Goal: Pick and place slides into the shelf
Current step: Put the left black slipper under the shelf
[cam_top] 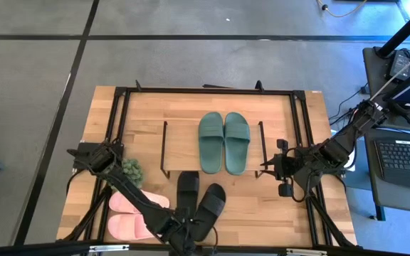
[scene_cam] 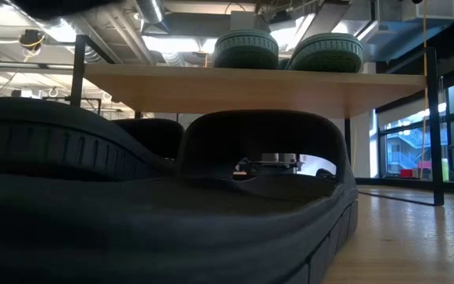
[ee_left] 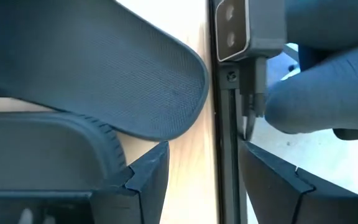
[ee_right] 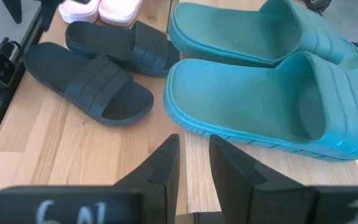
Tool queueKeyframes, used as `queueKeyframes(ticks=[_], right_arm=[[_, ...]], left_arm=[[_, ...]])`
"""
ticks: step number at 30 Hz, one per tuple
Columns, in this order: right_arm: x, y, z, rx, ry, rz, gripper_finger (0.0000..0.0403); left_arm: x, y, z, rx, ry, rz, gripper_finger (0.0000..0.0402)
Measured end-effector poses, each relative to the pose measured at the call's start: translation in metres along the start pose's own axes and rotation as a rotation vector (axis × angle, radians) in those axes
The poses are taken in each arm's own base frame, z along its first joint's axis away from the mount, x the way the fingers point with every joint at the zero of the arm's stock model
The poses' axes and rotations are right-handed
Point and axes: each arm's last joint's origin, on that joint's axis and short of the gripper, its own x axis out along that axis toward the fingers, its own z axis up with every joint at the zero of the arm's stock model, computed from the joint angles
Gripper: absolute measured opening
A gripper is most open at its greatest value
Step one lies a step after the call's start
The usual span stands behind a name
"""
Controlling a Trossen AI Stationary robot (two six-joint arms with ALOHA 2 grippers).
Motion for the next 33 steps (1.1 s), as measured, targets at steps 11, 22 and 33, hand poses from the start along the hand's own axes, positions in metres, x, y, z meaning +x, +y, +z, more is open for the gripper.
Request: queueKeyframes(ticks=[11,22,33], right_arm=[[0.011,0.008,-0.001,-0.026,0.037,-0.016,0.0089],[0.013,0.009,-0.002,-0.034,0.046,-0.020,0.0089],[0.013,0.009,-0.003,-0.041,0.054,-0.023,0.0089]], left_arm=[[0.025,0.029,-0.004,-0.045,0.042,0.031,0.0184],[0.033,0.073,0.007,-0.039,0.066,0.148,0.0184],[0.030,0.115,0.015,-0.073,0.147,0.308,0.0184]])
